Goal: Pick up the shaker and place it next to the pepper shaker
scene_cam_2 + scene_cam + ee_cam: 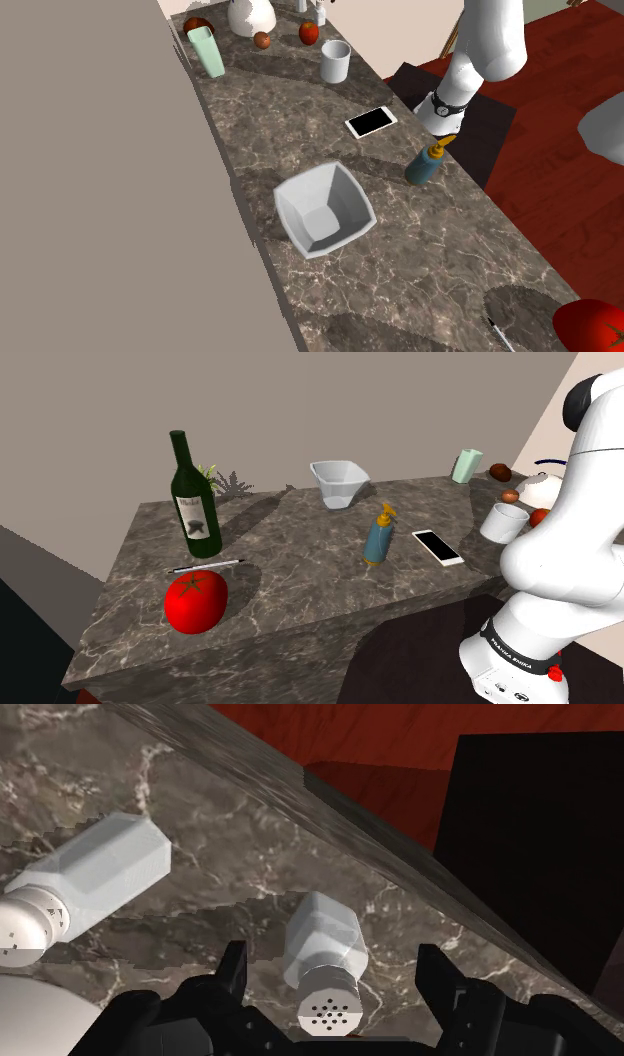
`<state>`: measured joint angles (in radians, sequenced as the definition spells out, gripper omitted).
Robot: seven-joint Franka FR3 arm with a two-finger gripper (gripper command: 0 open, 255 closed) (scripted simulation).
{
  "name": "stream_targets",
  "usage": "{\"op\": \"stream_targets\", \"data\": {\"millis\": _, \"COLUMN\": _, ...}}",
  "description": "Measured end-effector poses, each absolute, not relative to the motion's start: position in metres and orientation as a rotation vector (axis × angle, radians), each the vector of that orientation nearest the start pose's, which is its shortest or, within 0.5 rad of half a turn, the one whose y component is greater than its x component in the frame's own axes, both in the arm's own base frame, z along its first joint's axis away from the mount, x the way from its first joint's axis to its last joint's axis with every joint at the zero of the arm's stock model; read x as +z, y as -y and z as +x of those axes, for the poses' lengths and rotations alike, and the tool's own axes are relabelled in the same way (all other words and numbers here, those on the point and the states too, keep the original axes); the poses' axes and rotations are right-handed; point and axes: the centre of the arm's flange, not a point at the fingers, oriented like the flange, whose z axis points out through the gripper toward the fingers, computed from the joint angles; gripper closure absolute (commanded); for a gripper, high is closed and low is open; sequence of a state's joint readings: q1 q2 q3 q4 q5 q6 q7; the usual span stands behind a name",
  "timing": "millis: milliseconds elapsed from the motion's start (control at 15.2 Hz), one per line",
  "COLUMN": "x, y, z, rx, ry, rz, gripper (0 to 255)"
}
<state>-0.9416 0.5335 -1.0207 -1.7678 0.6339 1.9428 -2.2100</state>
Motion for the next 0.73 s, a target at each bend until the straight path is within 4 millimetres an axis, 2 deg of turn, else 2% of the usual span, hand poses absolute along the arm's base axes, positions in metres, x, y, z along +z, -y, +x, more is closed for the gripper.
{"op": "stream_targets", "data": {"millis": 198, "x": 0.371, "y": 0.617, "z": -0.140, "rx": -0.223, "ry": 0.052, "rz": -3.143, "gripper": 0}}
{"op": "stream_targets", "data": {"millis": 528, "x": 0.414, "y": 0.618, "z": -0.147, "rx": -0.223, "ry": 0.052, "rz": -3.144, "gripper": 0}}
{"op": "stream_targets", "data": {"millis": 726, "x": 0.420, "y": 0.617, "z": -0.147, "rx": -0.223, "ry": 0.052, "rz": -3.143, "gripper": 0}}
